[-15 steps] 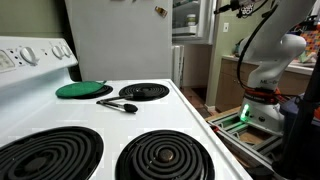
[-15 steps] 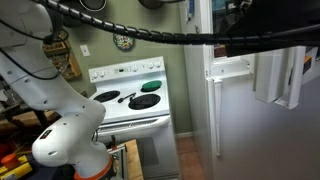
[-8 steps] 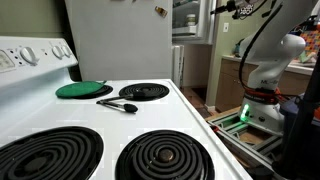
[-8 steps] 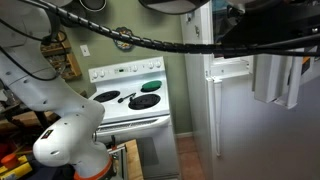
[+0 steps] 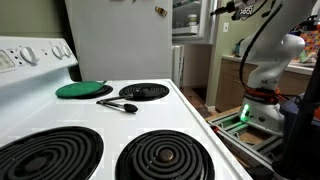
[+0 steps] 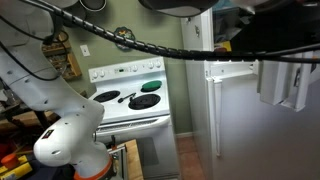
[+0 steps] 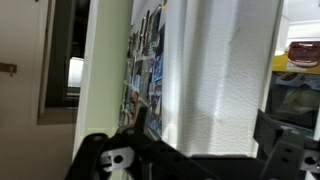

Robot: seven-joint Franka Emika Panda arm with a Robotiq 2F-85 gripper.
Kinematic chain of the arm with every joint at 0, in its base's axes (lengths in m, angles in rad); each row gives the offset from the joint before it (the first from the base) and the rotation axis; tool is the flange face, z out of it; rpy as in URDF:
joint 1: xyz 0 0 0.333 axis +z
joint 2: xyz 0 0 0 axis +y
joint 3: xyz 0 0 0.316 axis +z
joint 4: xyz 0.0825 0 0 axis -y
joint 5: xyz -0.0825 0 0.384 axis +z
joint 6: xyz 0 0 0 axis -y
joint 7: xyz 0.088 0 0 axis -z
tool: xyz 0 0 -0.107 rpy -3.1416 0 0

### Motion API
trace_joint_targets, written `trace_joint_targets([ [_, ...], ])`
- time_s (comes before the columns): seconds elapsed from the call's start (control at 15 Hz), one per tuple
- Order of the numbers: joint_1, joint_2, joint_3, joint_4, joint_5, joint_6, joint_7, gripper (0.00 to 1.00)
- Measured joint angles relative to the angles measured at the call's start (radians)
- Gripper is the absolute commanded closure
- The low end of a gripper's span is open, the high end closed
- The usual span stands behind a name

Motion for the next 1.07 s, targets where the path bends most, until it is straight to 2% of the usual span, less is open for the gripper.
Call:
trace_joint_targets([
  [0.4,-0.018,0.09,-0.056,0.071,0.003,0.097,0.0,0.0],
  [0.6,-0.021,0.131,-0.076,0.108,0.003,0.091,-0.001,0.0],
  [1.07,-0.021,0.143,-0.077,0.127,0.003,0.089,-0.001,0.0],
])
